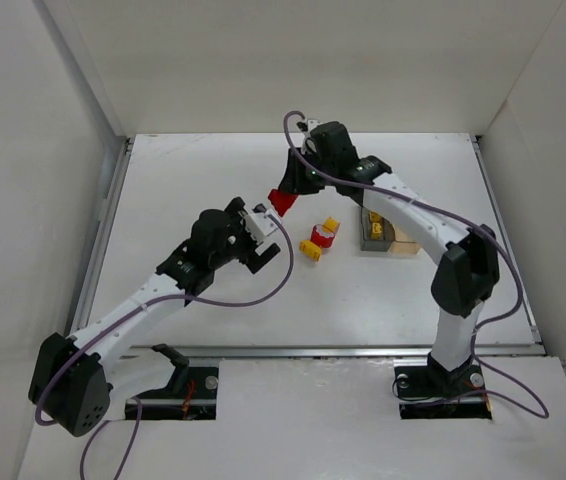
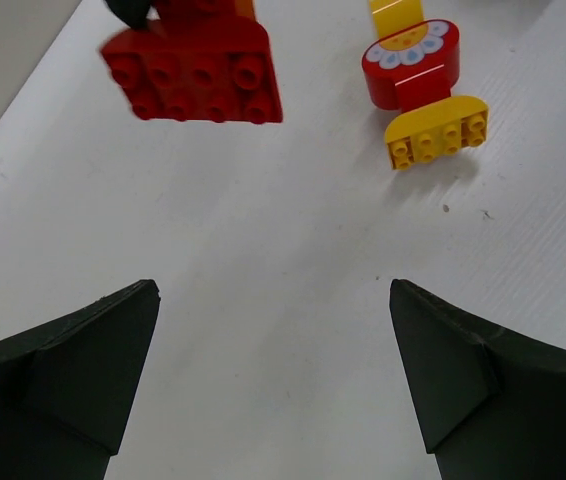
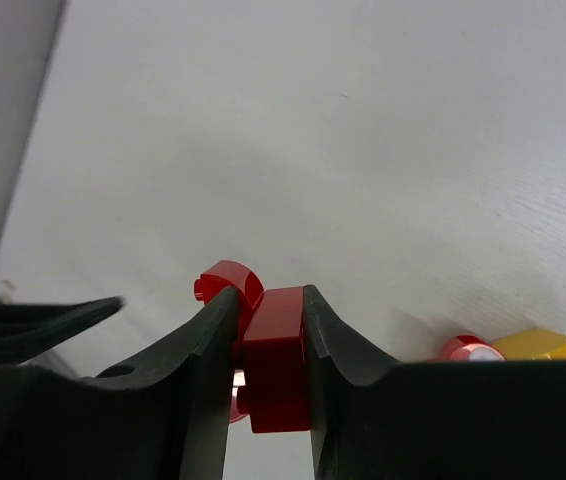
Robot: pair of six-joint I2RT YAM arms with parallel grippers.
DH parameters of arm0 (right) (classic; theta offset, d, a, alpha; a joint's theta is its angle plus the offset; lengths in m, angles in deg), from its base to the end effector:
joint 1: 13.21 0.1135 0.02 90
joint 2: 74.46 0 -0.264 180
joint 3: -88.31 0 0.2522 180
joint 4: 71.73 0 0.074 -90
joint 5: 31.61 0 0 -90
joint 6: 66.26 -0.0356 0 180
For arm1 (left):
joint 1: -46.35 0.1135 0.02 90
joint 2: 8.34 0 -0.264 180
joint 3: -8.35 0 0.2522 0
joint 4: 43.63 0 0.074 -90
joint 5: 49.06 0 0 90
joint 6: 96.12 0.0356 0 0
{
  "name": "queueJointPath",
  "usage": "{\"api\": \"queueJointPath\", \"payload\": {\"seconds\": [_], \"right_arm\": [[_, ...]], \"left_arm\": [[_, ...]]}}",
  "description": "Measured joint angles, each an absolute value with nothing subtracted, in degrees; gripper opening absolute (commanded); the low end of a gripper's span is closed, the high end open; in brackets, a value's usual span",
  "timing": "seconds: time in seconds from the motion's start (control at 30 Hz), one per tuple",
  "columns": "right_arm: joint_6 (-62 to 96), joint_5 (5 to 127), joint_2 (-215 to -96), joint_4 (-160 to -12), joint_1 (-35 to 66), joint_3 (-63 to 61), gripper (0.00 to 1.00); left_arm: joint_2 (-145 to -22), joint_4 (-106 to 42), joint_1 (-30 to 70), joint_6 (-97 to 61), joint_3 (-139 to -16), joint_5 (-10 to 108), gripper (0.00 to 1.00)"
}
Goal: Sort the legos into containers by color
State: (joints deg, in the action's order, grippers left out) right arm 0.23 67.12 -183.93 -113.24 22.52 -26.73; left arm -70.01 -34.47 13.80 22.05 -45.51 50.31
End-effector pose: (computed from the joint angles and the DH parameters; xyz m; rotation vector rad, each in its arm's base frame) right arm 0.3600 0.2657 0.3228 -0.3323 2.2667 0.7291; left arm 0.2067 -0.1388 0.2798 1.0400 1.5517 -0.2054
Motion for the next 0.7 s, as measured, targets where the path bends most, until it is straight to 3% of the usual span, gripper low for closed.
{"api": "queueJointPath", "payload": {"seconds": [0.23,0.43,0.7], "right_arm": [[1.72,71.95,-177.43,-111.12,22.52,-25.39,0.0],[2.04,75.82,-177.54,-114.53,22.6,-26.18,0.0],[3.03,78.0,-176.73,-118.35,24.13,-26.25,0.0]], "left_arm": [[-70.01,-37.81,13.82,33.5,-45.53,51.49,1.0],[-67.26,-43.43,13.82,55.33,-44.55,52.25,1.0],[-56.13,-46.99,13.82,85.89,-36.79,60.76,0.87]]}}
